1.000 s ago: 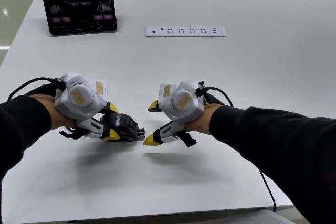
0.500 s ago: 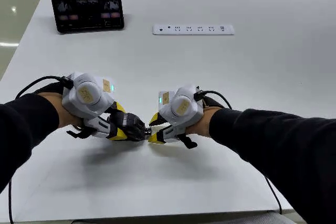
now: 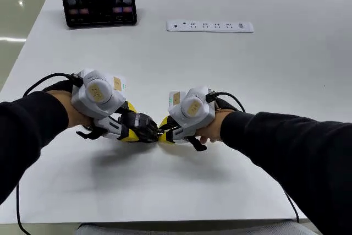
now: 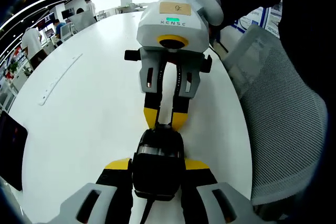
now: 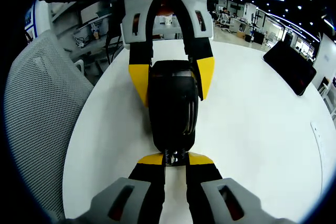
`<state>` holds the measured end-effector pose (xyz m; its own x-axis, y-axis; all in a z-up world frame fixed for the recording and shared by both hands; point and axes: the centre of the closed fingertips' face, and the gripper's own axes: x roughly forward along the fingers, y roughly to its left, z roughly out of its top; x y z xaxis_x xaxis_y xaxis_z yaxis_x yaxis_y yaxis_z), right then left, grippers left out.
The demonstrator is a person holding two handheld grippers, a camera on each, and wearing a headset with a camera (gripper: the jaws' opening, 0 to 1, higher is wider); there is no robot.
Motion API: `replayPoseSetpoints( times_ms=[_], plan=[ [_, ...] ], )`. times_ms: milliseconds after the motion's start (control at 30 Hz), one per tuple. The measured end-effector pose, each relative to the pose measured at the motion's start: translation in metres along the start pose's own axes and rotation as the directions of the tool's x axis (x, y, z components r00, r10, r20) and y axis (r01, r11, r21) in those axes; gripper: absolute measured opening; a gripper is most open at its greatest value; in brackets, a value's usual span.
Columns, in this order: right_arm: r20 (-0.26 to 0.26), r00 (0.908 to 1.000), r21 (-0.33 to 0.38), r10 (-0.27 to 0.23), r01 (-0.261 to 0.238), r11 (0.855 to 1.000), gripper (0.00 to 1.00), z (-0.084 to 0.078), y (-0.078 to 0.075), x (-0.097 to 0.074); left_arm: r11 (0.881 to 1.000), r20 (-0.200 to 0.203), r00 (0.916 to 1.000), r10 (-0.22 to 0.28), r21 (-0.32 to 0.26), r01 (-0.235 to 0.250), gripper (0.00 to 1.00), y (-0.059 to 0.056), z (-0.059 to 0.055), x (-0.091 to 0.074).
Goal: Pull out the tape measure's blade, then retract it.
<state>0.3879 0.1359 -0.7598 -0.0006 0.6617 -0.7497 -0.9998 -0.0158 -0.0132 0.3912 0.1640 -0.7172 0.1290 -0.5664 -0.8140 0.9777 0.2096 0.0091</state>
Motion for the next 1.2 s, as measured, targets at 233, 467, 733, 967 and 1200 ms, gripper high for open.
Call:
replayPoseSetpoints(
  times_ms=[233, 467, 733, 967, 1200],
  plan=[
    [0.008, 1.0000, 0.007, 0.000, 0.000, 1.000, 0.09, -0.002, -0.001, -0.002, 1.000, -0.002, 1.0000, -0.001, -0.007, 0.001, 0.31, 0.000, -0.001, -0.001],
    [0.007, 1.0000, 0.013, -0.001, 0.000, 1.000, 0.09, -0.004, -0.001, -0.008, 1.000, -0.005, 1.0000, 0.003, -0.016, -0.004, 0.31, 0.000, -0.001, -0.002],
    [-0.015, 0.9999, 0.033, 0.001, -0.001, 0.999, 0.09, -0.011, 0.000, -0.014, 1.000, -0.003, 0.9999, 0.014, -0.013, -0.014, 0.31, 0.000, -0.001, -0.002],
    [-0.015, 0.9999, 0.043, -0.006, 0.006, 0.999, 0.09, -0.017, -0.001, -0.018, 1.000, 0.000, 0.9997, 0.023, -0.020, -0.023, 0.31, 0.000, 0.000, -0.001],
    [-0.026, 0.9996, 0.037, -0.009, 0.010, 0.999, 0.09, -0.025, -0.003, -0.022, 0.999, 0.001, 0.9996, 0.030, -0.016, -0.030, 0.30, 0.000, 0.001, -0.001]
  ],
)
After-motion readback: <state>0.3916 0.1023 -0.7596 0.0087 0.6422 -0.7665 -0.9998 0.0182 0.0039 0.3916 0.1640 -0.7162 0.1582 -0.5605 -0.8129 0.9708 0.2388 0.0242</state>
